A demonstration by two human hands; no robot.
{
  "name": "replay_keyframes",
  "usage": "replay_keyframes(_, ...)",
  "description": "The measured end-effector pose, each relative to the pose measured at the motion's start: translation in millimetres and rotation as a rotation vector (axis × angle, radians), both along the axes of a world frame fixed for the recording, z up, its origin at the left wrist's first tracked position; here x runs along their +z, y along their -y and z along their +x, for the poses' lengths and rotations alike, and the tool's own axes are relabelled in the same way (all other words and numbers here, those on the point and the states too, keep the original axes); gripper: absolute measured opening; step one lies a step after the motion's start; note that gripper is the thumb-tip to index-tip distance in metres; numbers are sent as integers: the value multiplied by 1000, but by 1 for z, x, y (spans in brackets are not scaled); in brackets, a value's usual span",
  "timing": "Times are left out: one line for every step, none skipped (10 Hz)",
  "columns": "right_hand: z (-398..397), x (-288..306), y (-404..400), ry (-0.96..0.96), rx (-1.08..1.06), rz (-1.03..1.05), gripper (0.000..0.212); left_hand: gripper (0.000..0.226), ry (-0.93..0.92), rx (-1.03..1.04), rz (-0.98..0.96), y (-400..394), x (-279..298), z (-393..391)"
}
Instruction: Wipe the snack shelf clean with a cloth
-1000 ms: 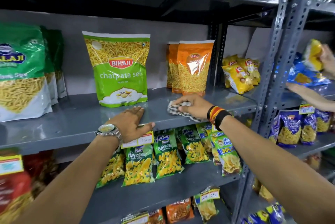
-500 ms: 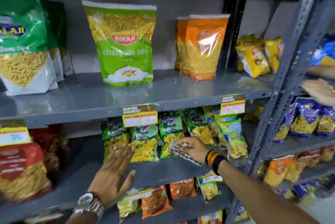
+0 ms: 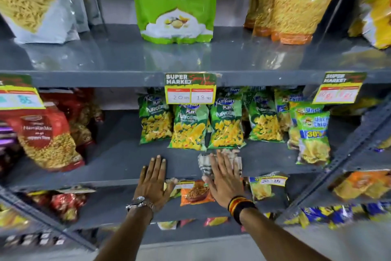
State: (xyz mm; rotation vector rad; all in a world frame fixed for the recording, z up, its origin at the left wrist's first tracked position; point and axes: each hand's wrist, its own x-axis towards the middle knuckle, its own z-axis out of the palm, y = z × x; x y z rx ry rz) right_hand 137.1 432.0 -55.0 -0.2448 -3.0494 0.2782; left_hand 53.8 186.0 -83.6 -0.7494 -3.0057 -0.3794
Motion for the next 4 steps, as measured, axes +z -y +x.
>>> replay_keyframes(-16, -7, 5, 54, -36, 7, 80, 85, -8, 16, -21, -2, -6, -1)
replay_keyframes(-24, 0, 10, 125, -35, -17, 88, 91, 40, 8, -43, -2, -1, -2)
replay_keyframes(-27, 20, 4, 227, -13, -61, 84, 114, 116, -24, -119, 1, 18, -5)
replay_keyframes(-16, 46, 3, 70, 24, -112, 71, 114, 128, -59, -36, -5, 47, 0)
